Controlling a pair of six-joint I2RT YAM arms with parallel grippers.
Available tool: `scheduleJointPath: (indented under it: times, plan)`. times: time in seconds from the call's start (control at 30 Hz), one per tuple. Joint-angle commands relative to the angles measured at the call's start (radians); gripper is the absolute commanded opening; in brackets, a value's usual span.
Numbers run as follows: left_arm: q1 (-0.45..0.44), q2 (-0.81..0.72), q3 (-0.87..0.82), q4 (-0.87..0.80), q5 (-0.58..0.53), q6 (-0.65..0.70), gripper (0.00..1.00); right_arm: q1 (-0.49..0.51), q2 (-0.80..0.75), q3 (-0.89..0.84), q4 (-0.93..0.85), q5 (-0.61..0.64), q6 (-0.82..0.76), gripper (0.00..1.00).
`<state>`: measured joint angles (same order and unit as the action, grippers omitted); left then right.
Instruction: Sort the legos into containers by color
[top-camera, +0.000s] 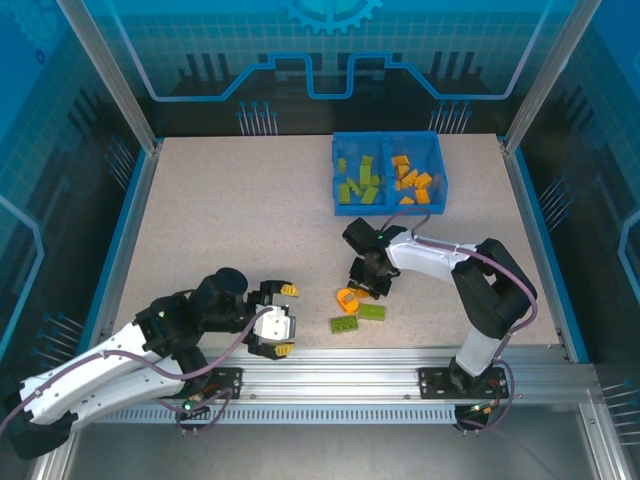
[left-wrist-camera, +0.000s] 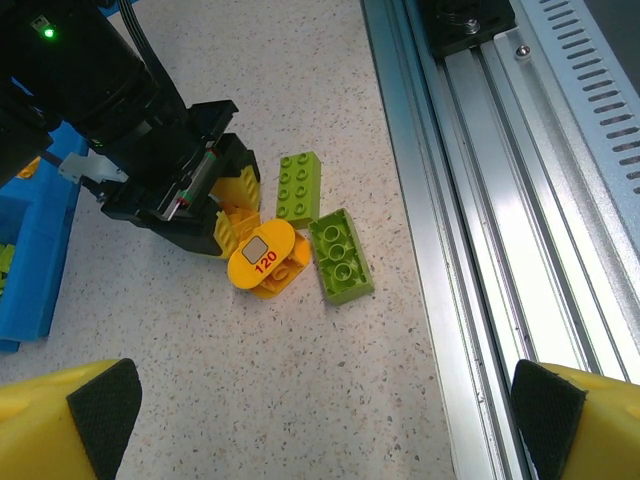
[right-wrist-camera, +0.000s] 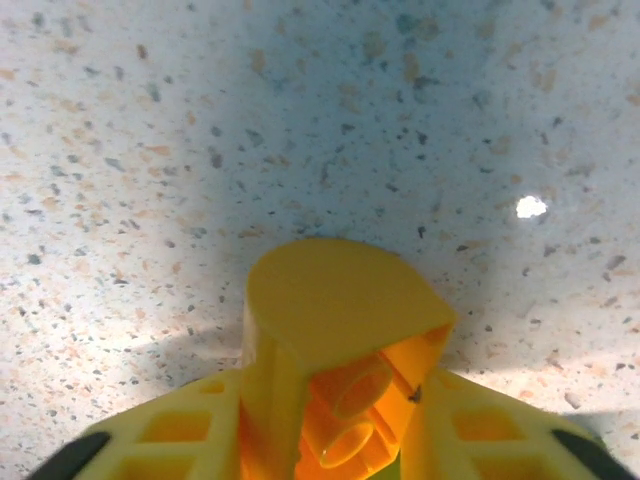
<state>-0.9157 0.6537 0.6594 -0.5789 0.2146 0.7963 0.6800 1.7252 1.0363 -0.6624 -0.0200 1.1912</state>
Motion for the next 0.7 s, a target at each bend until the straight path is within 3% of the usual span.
scheduleJointPath:
  times: [0.0,0.4,0.57,0.67]
  plan:
    - [-0.003,-0.004,-0.017,-0.004,0.014,0.030,0.99,0.003,0.014,-0.012,-0.019,0.046,0.006,0.25]
    - [-0.002,-0.056,-0.031,0.060,-0.005,0.003,0.99,-0.025,-0.249,0.038,-0.143,0.268,-0.086,0.27]
    - [0.009,-0.094,-0.041,0.139,-0.057,-0.061,0.99,-0.108,-0.333,0.119,-0.135,0.395,-0.274,0.28]
    - [0.020,-0.107,-0.038,0.183,-0.102,-0.127,0.99,-0.206,-0.323,0.191,-0.081,0.399,-0.446,0.28]
